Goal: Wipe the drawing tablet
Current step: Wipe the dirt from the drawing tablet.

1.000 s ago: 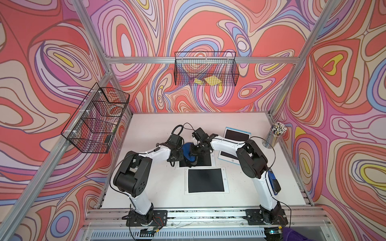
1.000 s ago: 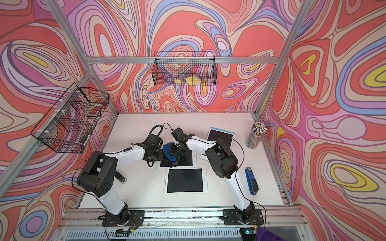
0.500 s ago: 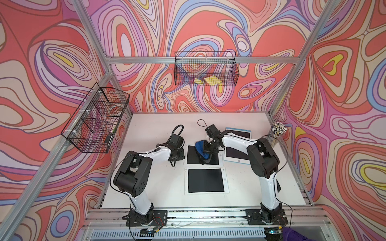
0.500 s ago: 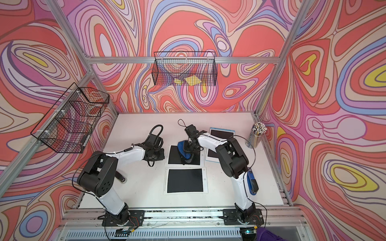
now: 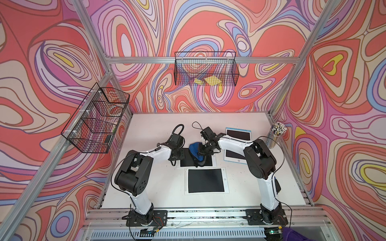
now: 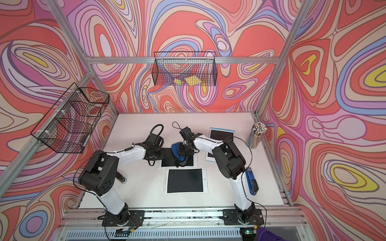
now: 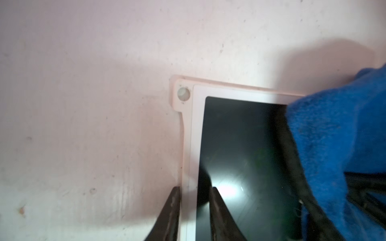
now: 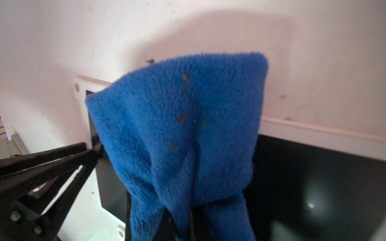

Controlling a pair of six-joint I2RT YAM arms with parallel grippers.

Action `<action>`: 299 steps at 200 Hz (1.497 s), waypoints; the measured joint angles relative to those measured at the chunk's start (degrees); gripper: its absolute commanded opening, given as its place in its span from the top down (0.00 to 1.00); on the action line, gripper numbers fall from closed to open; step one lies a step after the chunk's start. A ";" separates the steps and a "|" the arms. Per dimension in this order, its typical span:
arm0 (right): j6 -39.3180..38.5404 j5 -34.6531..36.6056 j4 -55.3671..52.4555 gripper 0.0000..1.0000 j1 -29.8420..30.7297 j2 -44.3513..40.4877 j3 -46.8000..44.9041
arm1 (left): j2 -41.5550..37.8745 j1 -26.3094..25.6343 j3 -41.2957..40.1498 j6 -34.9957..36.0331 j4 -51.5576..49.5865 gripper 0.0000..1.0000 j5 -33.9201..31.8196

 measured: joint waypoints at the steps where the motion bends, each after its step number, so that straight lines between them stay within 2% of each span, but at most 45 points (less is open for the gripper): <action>1: -0.02 0.00 -0.04 1.00 -0.04 -0.02 0.00 | 0.13 0.00 0.15 0.07 -0.02 0.82 0.02; 73: -1.29 -0.42 -0.74 1.00 -1.01 -0.13 0.02 | 2.49 -0.61 4.11 0.11 -3.93 0.83 -1.14; 116: -2.29 -1.09 -0.39 1.00 -0.98 -0.02 -0.09 | 3.93 -1.88 6.88 0.11 -7.74 0.83 -4.42; 164: -3.76 -1.05 1.95 1.00 -4.98 -7.32 -10.78 | 4.09 -2.16 7.32 0.11 -8.74 0.83 -5.14; 194: -4.55 -0.61 -0.44 1.00 -7.93 -8.87 -11.91 | 4.09 -2.19 7.32 0.13 -8.79 0.83 -5.22; 221: -4.20 0.85 -3.74 1.00 -5.66 -5.33 -6.12 | 4.04 -2.19 7.26 0.13 -8.79 0.83 -5.18; 261: -2.16 1.01 -2.71 1.00 2.91 4.20 6.88 | 3.80 -2.19 6.93 0.13 -8.83 0.83 -5.29; 280: -0.87 0.22 -0.33 1.00 5.11 4.92 7.04 | 3.58 -2.19 6.67 0.13 -8.87 0.83 -5.38; 299: -0.55 -0.63 2.14 1.00 4.76 3.78 4.50 | 3.50 -2.19 6.58 0.13 -8.87 0.83 -5.46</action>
